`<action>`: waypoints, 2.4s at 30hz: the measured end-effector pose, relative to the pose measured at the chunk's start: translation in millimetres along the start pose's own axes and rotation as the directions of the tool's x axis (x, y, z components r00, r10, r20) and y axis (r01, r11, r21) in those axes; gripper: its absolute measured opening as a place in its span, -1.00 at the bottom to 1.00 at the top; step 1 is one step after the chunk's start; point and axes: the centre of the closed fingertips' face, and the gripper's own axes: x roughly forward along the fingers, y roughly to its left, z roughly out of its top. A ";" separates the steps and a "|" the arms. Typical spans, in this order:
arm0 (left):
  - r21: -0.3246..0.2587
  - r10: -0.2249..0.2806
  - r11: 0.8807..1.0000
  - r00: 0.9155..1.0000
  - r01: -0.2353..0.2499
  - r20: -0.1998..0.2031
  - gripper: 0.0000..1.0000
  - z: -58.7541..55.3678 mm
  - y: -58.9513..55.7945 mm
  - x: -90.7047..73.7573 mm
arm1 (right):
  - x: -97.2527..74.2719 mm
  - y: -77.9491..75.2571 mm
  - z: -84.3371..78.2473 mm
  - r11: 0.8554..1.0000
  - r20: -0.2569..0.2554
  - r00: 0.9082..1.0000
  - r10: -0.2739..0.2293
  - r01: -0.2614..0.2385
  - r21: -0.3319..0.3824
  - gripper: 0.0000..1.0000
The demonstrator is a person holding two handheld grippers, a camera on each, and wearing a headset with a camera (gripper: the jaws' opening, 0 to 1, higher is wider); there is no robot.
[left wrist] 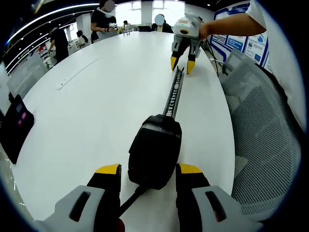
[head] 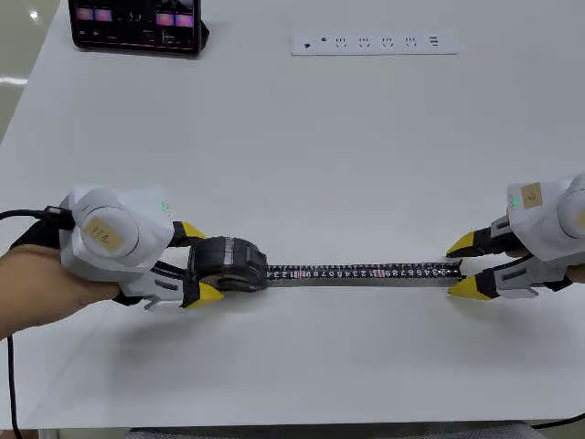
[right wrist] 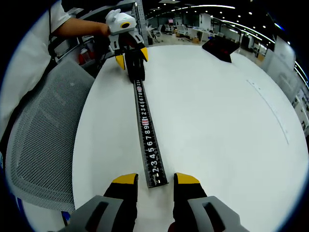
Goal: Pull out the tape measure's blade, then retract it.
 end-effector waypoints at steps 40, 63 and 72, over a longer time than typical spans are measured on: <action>-0.283 0.161 0.953 0.972 -0.109 0.169 0.42 -6.7 -9.3 -29.0 | -17.7 24.1 27.8 0.942 0.235 0.946 -0.225 0.150 0.299 0.26; -0.375 0.280 0.907 0.941 -0.193 0.193 0.69 -16.2 -22.2 -46.6 | -32.9 30.9 21.4 0.905 0.249 0.917 -0.311 0.207 0.371 0.60; -0.412 0.291 0.891 0.937 -0.191 0.194 0.76 -25.3 -32.9 -51.5 | -34.9 37.9 17.4 0.898 0.252 0.910 -0.329 0.219 0.382 0.68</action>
